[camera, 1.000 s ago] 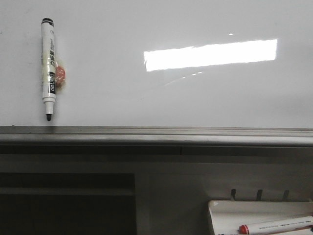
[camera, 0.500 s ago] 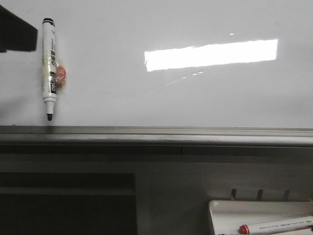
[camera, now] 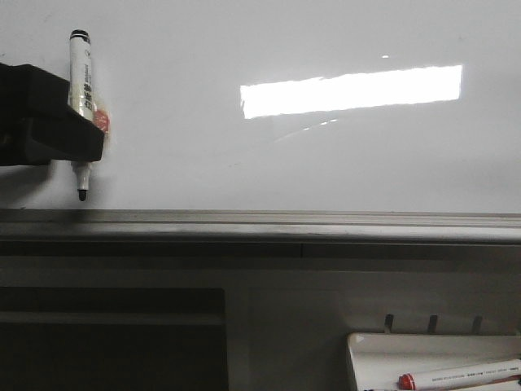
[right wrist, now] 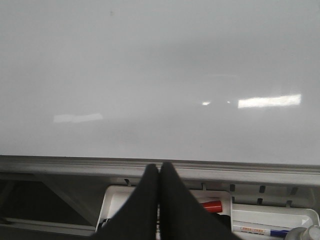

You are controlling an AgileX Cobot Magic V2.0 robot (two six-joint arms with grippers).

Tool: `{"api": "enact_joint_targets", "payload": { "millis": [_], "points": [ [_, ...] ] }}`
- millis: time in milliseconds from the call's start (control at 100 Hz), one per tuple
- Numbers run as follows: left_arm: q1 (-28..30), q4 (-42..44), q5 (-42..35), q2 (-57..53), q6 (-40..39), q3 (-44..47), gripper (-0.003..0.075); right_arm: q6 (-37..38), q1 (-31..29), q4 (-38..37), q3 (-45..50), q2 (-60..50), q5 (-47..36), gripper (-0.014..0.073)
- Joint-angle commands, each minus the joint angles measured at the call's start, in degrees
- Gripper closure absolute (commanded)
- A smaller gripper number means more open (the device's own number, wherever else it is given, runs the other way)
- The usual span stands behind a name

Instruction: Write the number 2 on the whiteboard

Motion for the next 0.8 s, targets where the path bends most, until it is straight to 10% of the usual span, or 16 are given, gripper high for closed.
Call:
{"api": "enact_joint_targets", "payload": {
  "millis": [0, 360, 650, 790],
  "points": [
    [-0.6, -2.2, -4.5, 0.0, -0.5, -1.9, 0.0372, 0.0, 0.5, 0.2, -1.3, 0.9, -3.8, 0.0650],
    [-4.3, -5.4, -7.1, 4.4, -0.5, -2.5, 0.0381, 0.0, 1.2, 0.2, -1.3, 0.9, -3.9, 0.0650],
    [-4.3, -5.7, -7.2, 4.4, -0.5, -2.5, 0.0739, 0.0, 1.2, 0.2, -1.3, 0.9, -3.1, 0.0650],
    [-4.3, -4.5, -6.7, 4.3, -0.4, -2.5, 0.0741, -1.1, 3.7, 0.2, -1.3, 0.9, -0.9, 0.0650]
  ]
}}
